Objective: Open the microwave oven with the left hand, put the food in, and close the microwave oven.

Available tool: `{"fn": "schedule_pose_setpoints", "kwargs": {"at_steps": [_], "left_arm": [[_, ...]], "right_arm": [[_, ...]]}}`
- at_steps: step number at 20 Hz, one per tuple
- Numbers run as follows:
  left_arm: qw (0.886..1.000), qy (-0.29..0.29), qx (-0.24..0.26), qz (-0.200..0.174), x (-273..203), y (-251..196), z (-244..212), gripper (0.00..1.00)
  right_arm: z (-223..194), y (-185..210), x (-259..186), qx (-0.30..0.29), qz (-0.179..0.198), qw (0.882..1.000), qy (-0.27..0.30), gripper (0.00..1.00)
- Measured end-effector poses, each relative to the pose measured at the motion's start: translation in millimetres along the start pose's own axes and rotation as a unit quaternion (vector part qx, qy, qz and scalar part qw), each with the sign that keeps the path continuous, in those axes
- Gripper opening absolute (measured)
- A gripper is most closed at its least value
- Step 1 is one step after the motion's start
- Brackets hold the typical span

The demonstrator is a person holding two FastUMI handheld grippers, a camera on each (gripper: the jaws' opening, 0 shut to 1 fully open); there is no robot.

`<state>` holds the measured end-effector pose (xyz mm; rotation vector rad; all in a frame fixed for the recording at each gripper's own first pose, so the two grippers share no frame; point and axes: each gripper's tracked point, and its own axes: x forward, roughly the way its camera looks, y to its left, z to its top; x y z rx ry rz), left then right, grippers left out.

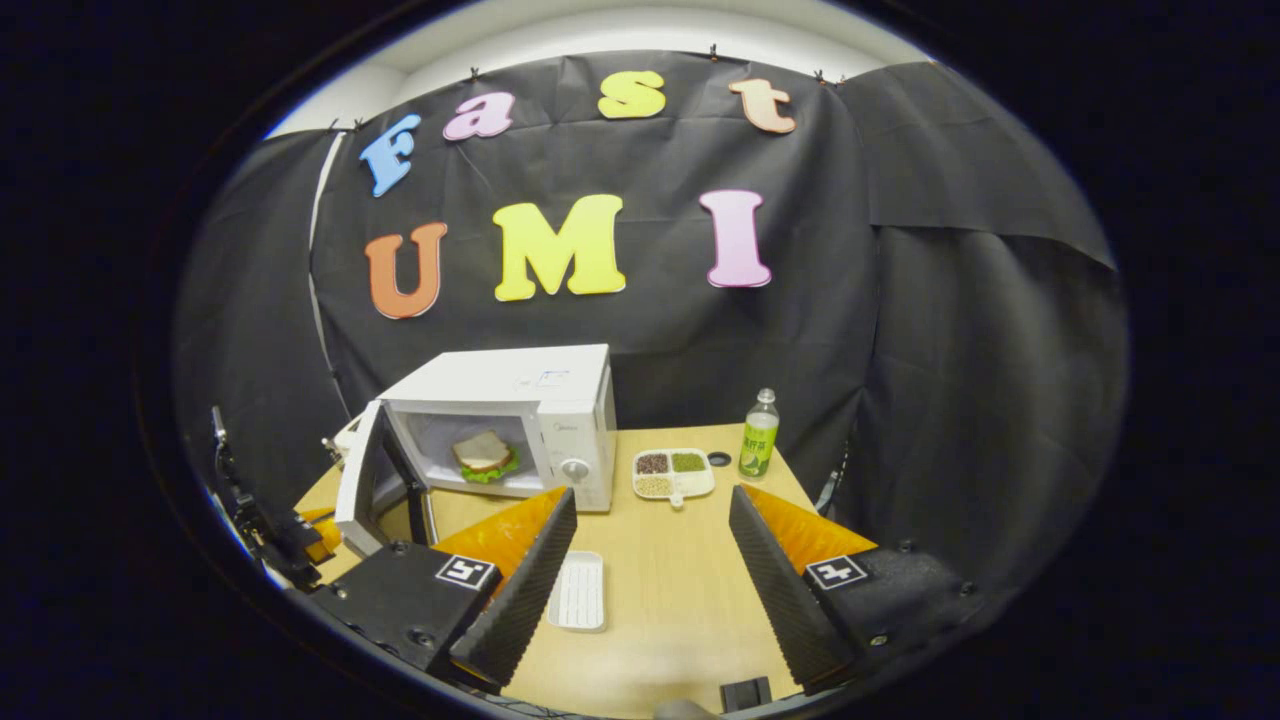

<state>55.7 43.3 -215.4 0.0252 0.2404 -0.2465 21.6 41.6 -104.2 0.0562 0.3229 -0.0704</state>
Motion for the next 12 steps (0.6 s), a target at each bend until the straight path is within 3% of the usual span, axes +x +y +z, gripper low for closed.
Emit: {"fn": "schedule_pose_setpoints", "kwargs": {"at_steps": [5,12], "left_arm": [[0.999,0.004,0.012,-0.032,19.7,-33.8,3.9,0.0],[0.999,0.007,0.017,-0.045,59.7,-60.3,19.7,0.0]], "right_arm": [[0.6,-18.5,0.6,0.011,-0.013,1.0,0.005,0.98],[2.8,-44.0,7.1,0.019,-0.025,0.999,0.01,0.98]]}}
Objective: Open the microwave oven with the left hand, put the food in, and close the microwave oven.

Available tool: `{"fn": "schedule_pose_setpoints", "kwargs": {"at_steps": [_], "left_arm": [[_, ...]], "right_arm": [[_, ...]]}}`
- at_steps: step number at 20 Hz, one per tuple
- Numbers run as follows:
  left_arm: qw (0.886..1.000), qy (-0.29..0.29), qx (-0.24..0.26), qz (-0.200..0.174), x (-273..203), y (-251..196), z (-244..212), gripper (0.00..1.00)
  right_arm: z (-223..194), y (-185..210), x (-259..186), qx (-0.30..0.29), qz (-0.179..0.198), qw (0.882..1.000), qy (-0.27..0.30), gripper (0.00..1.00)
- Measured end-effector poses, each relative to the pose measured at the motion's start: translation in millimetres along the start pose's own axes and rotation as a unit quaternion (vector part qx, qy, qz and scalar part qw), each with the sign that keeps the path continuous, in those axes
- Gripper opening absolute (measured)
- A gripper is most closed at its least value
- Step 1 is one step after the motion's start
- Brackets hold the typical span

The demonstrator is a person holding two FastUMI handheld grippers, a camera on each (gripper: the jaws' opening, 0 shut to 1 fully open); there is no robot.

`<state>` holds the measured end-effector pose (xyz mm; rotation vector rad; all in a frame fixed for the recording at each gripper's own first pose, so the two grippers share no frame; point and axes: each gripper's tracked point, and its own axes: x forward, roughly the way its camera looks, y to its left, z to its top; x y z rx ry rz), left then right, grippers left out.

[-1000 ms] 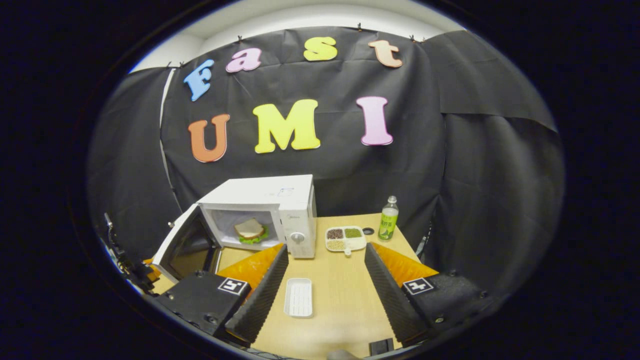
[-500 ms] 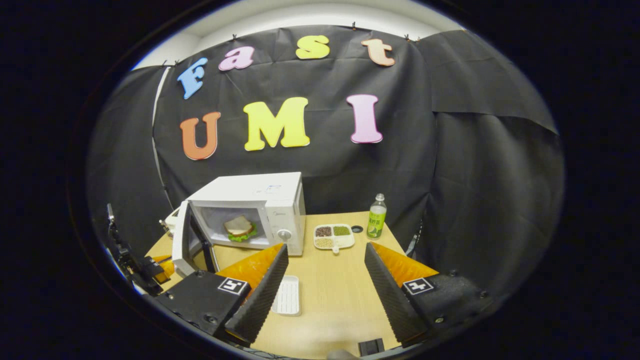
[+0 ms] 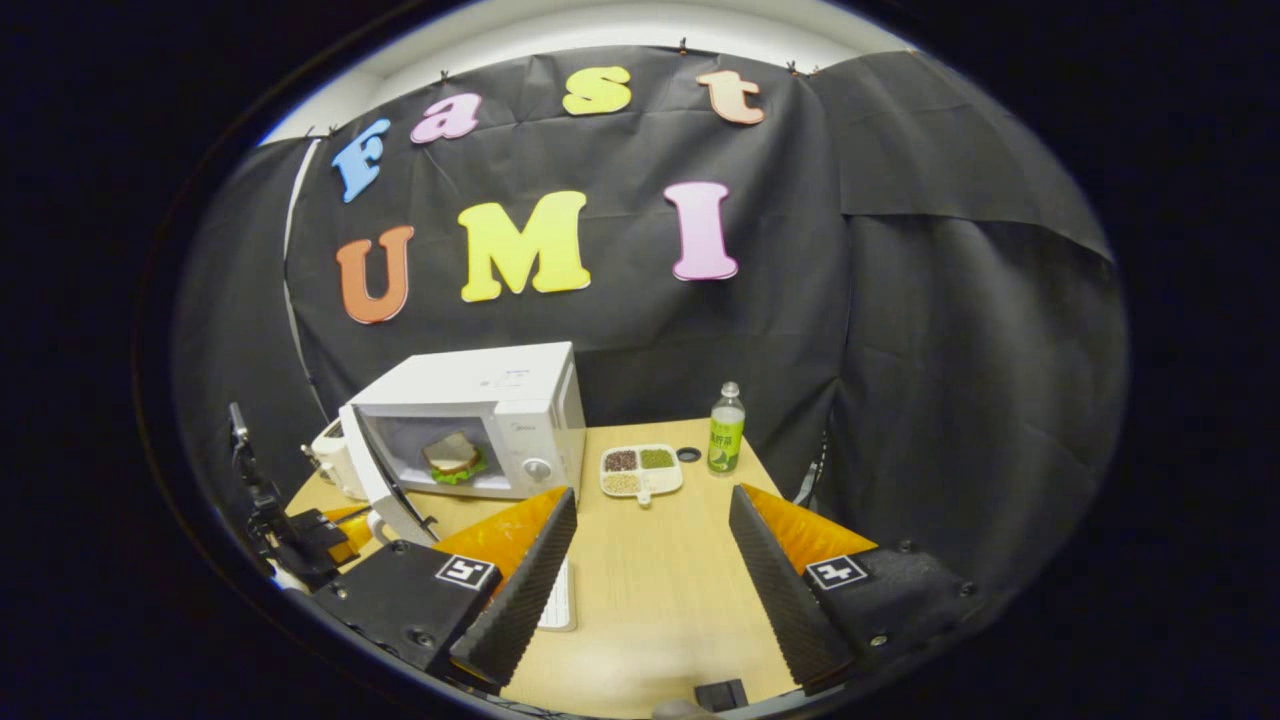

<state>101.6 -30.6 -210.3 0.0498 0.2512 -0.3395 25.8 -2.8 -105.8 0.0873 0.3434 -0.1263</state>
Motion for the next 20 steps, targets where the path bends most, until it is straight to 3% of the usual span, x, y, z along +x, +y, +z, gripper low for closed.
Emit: {"fn": "schedule_pose_setpoints", "kwargs": {"at_steps": [11,20], "left_arm": [[1.0,-0.003,0.0,-0.013,72.0,-31.3,27.7,0.0],[1.0,-0.004,-0.01,0.005,129.7,-33.5,43.2,0.0]], "right_arm": [[4.8,-42.3,27.2,0.009,-0.015,1.0,0.017,0.98],[8.7,-41.5,51.9,-0.002,0.002,1.0,0.027,0.98]]}}
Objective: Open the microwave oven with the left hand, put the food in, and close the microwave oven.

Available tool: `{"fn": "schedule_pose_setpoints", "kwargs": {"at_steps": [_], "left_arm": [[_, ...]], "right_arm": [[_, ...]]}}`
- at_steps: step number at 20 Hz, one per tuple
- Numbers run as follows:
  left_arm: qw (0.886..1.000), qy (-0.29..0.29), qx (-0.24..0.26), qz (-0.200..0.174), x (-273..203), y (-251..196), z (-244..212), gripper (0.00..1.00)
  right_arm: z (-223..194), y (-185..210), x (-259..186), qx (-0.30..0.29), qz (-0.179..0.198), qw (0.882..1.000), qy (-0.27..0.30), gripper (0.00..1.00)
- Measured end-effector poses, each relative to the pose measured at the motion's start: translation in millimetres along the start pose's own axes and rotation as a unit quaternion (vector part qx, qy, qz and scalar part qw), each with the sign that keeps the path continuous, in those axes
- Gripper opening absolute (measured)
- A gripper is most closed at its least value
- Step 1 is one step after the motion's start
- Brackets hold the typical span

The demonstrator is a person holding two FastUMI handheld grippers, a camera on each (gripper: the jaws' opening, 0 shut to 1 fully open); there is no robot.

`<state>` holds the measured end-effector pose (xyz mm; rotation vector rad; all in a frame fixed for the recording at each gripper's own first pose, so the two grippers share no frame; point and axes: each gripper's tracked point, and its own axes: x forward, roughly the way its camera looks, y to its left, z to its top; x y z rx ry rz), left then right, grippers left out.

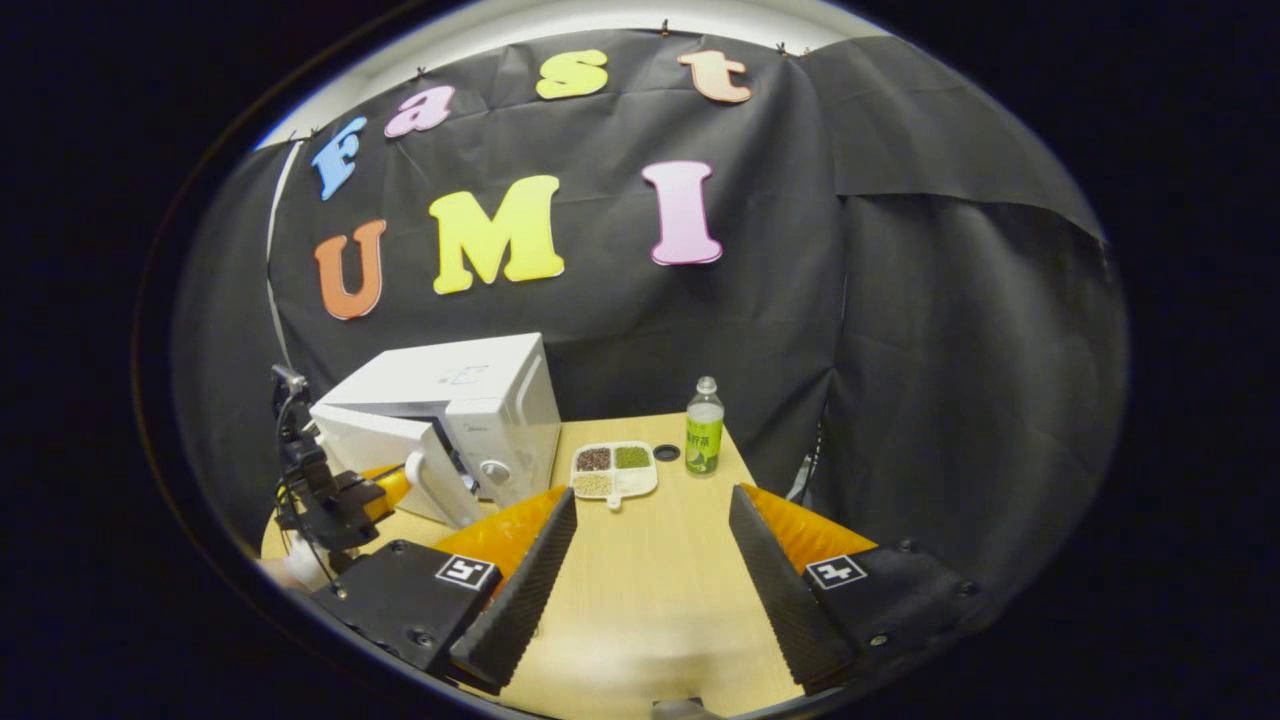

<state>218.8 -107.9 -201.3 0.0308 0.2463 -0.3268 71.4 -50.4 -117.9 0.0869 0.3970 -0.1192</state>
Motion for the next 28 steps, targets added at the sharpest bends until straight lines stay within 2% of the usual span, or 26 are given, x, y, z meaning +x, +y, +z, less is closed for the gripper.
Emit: {"fn": "schedule_pose_setpoints", "kwargs": {"at_steps": [4,5,6,15,19,20,21,22,23,24,25,26,27,28], "left_arm": [[1.0,0.004,-0.005,0.009,24.4,4.5,8.6,0.0],[1.0,0.002,-0.005,0.011,26.6,4.1,9.8,0.1],[1.0,0.003,-0.005,0.01,26.4,3.3,8.8,0.0],[1.0,-0.004,-0.005,0.012,30.6,3.9,12.6,0.0],[1.0,0.016,-0.015,0.01,34.0,5.2,11.7,0.0],[1.0,0.013,-0.015,0.009,33.4,5.4,13.9,0.1],[1.0,0.018,-0.017,0.01,32.5,5.0,11.7,0.0],[1.0,0.018,-0.017,0.015,32.6,3.2,12.9,0.0],[1.0,0.016,-0.014,0.018,28.1,2.9,15.0,0.1],[1.0,0.012,-0.013,0.016,24.9,1.5,18.5,0.0],[1.0,0.006,-0.01,0.017,21.1,3.2,22.6,0.1],[1.0,0.004,-0.004,0.023,16.0,8.1,24.3,0.1],[0.999,0.002,0.004,0.032,9.7,15.1,26.9,0.0],[0.999,-0.007,0.01,0.035,2.2,18.6,32.4,0.0]], "right_arm": [[-3.1,-0.8,6.6,0.002,0.005,1.0,0.008,0.98],[-3.2,-0.5,8.2,0.004,0.006,1.0,0.009,0.98],[-4.7,-0.3,10.4,0.004,0.008,1.0,0.012,0.98],[-7.4,7.2,22.3,0.008,0.011,1.0,0.018,0.98],[0.8,16.3,17.5,-0.008,0.018,1.0,0.011,0.98],[2.1,19.6,16.4,-0.009,0.02,1.0,0.007,0.98],[3.5,23.4,15.5,-0.011,0.024,1.0,0.006,0.98],[3.5,25.1,14.3,-0.012,0.024,1.0,0.003,0.98],[4.8,27.1,13.4,-0.011,0.026,1.0,0.001,0.98],[5.4,29.2,12.0,-0.011,0.027,1.0,0.0,0.98],[5.9,31.5,10.8,-0.011,0.029,1.0,-0.002,0.98],[6.0,33.2,10.0,-0.013,0.03,0.999,-0.003,0.98],[6.4,35.2,8.5,-0.015,0.032,0.999,-0.005,0.98],[7.6,37.3,7.0,-0.019,0.033,0.999,-0.008,0.98]]}}
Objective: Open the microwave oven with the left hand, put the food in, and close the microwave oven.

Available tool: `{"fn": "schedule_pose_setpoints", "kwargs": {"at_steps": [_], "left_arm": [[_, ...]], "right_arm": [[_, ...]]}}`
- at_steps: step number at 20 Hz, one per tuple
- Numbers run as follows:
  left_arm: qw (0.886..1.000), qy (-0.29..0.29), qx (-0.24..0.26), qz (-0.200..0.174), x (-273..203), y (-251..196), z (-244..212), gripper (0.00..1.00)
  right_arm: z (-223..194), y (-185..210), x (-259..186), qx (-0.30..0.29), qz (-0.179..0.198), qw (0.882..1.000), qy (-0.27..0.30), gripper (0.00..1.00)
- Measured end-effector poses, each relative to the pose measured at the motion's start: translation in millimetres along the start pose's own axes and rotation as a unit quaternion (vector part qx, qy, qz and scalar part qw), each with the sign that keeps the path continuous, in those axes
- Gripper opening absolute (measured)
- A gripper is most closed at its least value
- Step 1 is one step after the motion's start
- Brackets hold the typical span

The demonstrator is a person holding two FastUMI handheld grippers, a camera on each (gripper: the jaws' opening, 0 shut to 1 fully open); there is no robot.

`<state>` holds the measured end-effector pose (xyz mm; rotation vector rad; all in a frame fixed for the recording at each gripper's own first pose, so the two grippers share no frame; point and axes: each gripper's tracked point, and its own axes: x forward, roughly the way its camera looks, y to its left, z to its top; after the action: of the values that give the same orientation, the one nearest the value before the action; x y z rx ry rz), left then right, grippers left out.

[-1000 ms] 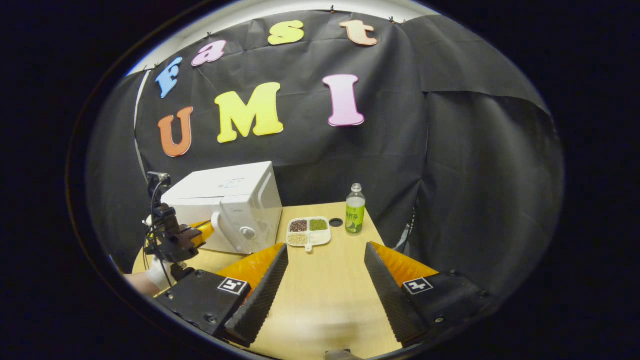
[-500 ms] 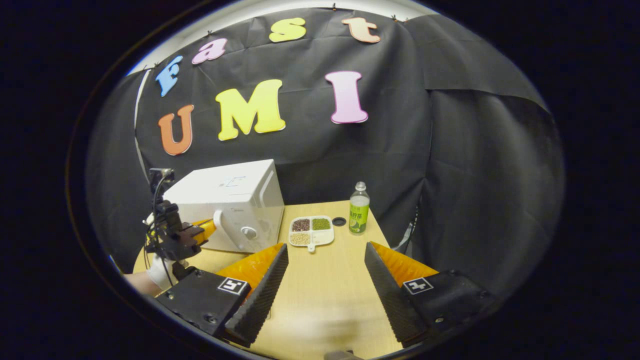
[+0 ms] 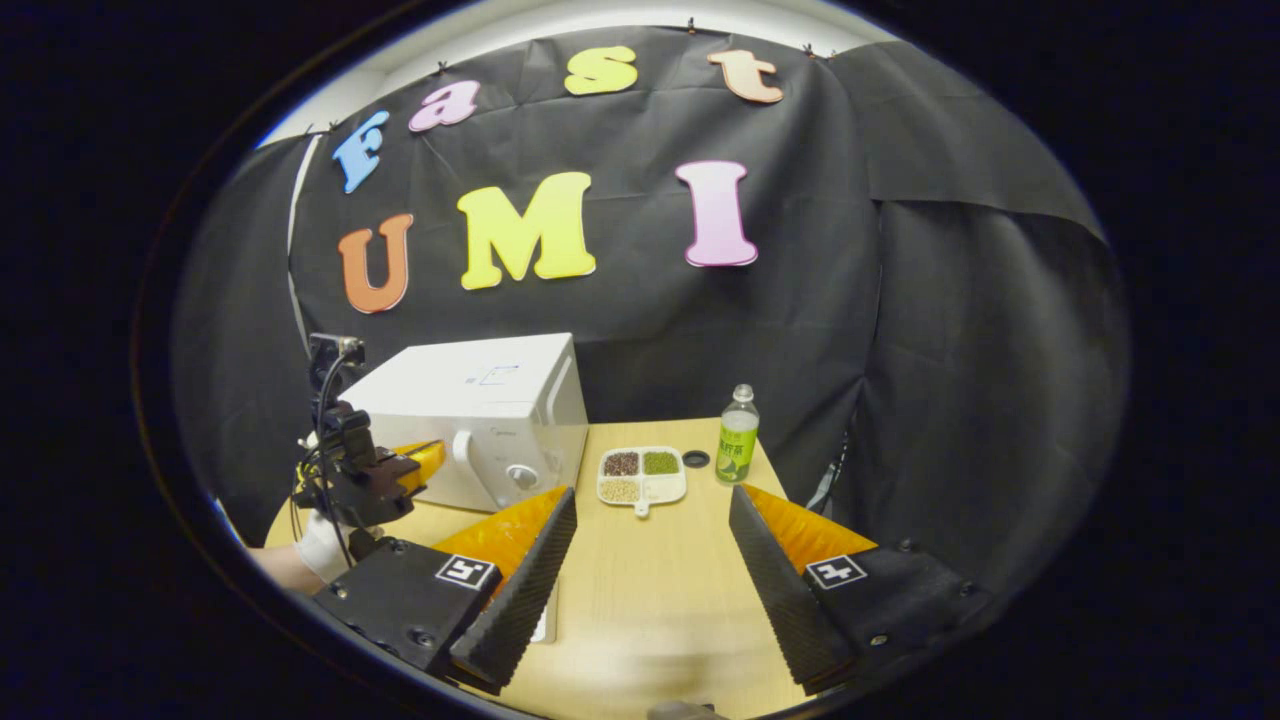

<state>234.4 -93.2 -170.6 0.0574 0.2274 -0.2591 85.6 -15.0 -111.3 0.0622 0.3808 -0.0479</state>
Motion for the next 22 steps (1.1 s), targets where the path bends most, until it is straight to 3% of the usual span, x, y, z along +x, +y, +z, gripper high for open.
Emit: {"fn": "schedule_pose_setpoints", "kwargs": {"at_steps": [1,2,3,5,6,7,9,10,11,17,18,22], "left_arm": [[1.0,-0.01,0.004,0.004,-9.3,4.4,6.6,0.0],[1.0,-0.014,0.006,0.009,-20.6,9.2,11.2,0.24],[1.0,-0.022,0.008,0.006,-31.2,12.1,16.5,0.49],[0.999,-0.04,0.019,0.017,-53.2,23.1,30.5,0.97],[0.998,-0.049,0.022,0.02,-68.3,26.7,38.0,0.96],[0.998,-0.058,0.022,0.019,-84.4,29.0,45.3,0.96],[0.998,-0.065,0.005,0.015,-112.7,34.2,59.2,0.96],[0.997,-0.07,-0.007,0.013,-129.4,36.9,66.2,0.96],[0.997,-0.073,-0.017,0.013,-145.1,41.7,73.5,0.96],[0.995,-0.084,-0.043,0.044,-224.9,88.1,94.3,0.96],[0.994,-0.086,-0.045,0.055,-236.4,99.0,95.0,1.0],[0.989,-0.096,-0.058,0.097,-269.6,128.4,103.6,0.96]], "right_arm": [[1.1,1.9,-1.5,-0.004,0.0,1.0,-0.002,0.98],[2.2,3.6,-2.4,-0.004,0.001,1.0,-0.004,0.91],[4.6,6.2,-3.8,-0.003,0.002,1.0,-0.008,0.98],[7.7,12.4,-7.4,-0.005,0.003,1.0,-0.016,0.98],[9.6,16.4,-9.5,-0.006,0.004,1.0,-0.022,0.98],[12.0,20.1,-11.4,-0.006,0.006,1.0,-0.028,0.92],[14.0,26.6,-14.9,0.0,0.009,0.999,-0.035,0.92],[15.2,29.9,-16.2,0.002,0.01,0.999,-0.039,0.98],[17.2,34.2,-19.8,0.004,0.011,0.999,-0.045,0.98],[27.2,62.8,-44.0,0.007,0.019,0.997,-0.074,0.98],[28.4,68.3,-48.5,0.003,0.021,0.997,-0.078,0.98],[31.8,83.4,-64.4,0.001,0.024,0.995,-0.093,0.98]]}}
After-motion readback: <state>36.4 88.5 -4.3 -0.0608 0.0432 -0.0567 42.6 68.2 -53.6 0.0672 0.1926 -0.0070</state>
